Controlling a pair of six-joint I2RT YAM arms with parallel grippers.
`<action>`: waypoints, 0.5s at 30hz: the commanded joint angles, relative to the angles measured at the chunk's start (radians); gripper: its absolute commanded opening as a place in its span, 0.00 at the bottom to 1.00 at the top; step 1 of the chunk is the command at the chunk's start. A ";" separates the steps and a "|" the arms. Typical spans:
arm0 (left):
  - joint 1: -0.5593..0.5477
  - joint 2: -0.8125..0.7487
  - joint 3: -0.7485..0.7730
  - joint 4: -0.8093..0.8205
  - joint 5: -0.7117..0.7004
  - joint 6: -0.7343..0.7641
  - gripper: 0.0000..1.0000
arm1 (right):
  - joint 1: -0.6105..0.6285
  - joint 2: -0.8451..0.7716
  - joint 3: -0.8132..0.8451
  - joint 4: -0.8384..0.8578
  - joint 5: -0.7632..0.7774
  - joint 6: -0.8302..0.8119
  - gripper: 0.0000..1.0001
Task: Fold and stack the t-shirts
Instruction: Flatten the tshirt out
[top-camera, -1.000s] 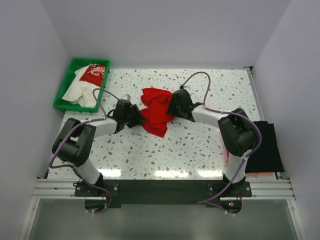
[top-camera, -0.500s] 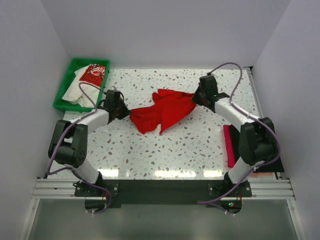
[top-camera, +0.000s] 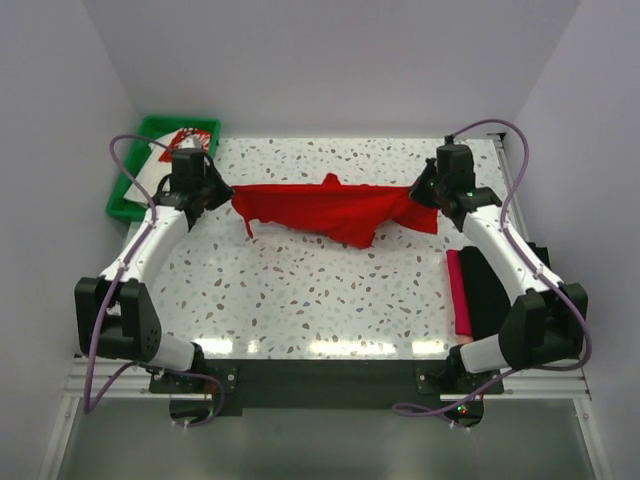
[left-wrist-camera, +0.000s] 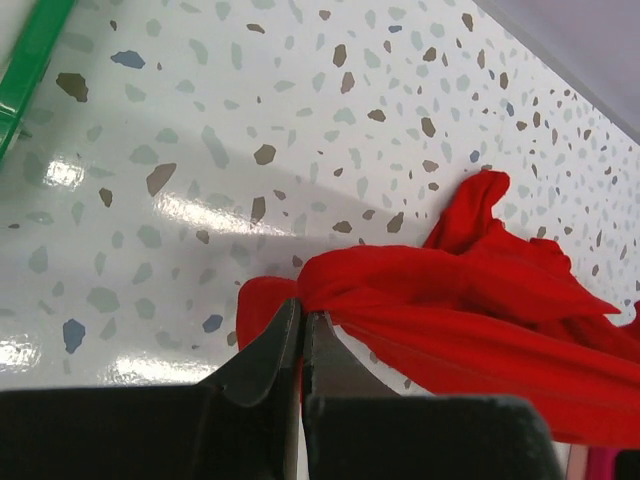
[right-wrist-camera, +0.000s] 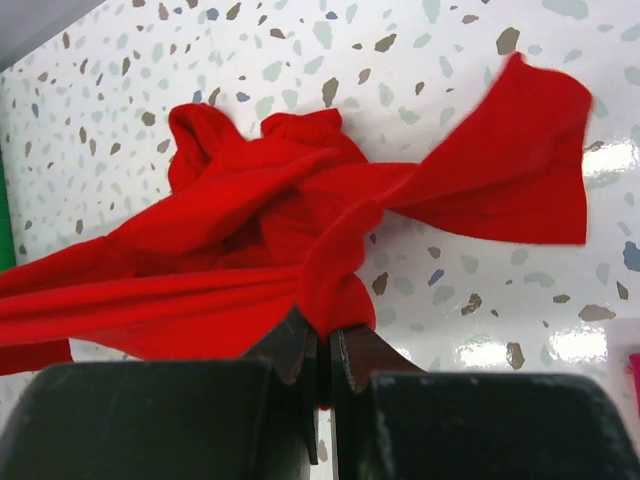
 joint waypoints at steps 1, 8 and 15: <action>0.032 -0.091 0.071 -0.062 -0.042 0.077 0.00 | -0.023 -0.088 0.026 -0.033 0.011 -0.054 0.00; 0.058 -0.048 0.316 -0.114 0.010 0.123 0.00 | -0.024 -0.155 0.141 -0.083 0.011 -0.078 0.00; 0.083 0.240 0.824 -0.209 0.173 0.112 0.00 | -0.044 -0.102 0.397 -0.135 0.044 -0.115 0.00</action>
